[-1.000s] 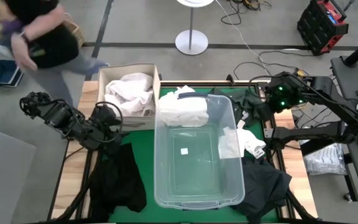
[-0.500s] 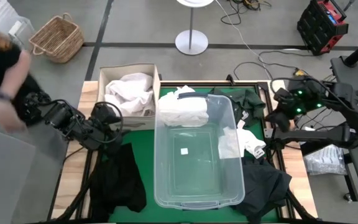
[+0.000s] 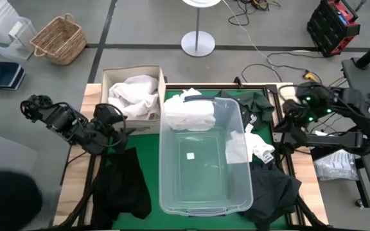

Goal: Sort clothes
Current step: Put the right black pants into the transparent bin

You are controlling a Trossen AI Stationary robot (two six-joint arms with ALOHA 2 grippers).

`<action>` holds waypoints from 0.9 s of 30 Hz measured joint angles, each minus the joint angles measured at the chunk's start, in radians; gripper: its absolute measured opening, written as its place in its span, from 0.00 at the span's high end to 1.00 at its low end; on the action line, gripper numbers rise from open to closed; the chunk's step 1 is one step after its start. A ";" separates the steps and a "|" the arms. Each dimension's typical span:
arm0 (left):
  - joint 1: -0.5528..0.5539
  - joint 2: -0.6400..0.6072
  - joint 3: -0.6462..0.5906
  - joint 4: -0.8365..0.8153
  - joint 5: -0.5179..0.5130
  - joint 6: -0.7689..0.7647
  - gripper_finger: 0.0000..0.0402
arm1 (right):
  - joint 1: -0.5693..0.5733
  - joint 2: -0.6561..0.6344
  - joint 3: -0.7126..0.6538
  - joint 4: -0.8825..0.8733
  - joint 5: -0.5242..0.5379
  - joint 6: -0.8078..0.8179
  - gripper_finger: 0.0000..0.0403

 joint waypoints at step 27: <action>0.022 0.000 0.000 0.051 -0.079 -0.003 0.34 | 0.085 0.058 0.037 0.529 -0.035 -0.005 0.93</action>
